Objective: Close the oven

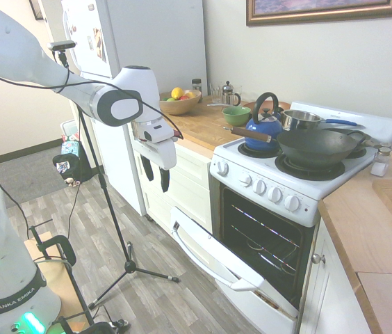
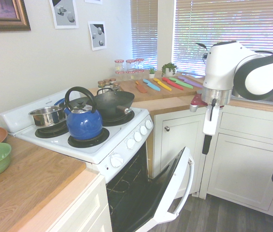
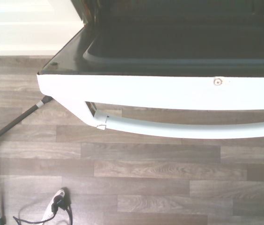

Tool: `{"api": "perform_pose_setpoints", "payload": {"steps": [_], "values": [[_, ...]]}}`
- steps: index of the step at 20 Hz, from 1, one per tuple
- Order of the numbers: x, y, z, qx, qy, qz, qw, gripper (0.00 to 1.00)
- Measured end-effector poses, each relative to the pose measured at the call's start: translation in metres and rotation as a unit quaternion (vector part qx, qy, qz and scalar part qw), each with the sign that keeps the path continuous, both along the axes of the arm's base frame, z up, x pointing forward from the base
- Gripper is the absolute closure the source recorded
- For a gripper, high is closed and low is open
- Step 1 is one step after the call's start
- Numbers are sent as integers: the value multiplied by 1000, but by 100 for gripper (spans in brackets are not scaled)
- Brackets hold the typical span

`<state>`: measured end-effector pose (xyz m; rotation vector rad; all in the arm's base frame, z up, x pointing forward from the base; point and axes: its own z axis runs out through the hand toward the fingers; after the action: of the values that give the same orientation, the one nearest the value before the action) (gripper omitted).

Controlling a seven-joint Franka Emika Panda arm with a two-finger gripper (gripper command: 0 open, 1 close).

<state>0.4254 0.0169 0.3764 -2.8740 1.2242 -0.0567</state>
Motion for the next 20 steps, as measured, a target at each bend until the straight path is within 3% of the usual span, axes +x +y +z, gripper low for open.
{"api": "perform_pose_setpoints", "payload": {"steps": [3, 6, 13, 20], "values": [[2, 0, -2, 3, -1, -2, 1000, 0], [7, 1, -20, 4, 20, -7, 1000, 0], [16, -4, -119, 13, 75, -34, 996, 0], [19, -27, -210, 23, 37, -40, 998, 0]]}}
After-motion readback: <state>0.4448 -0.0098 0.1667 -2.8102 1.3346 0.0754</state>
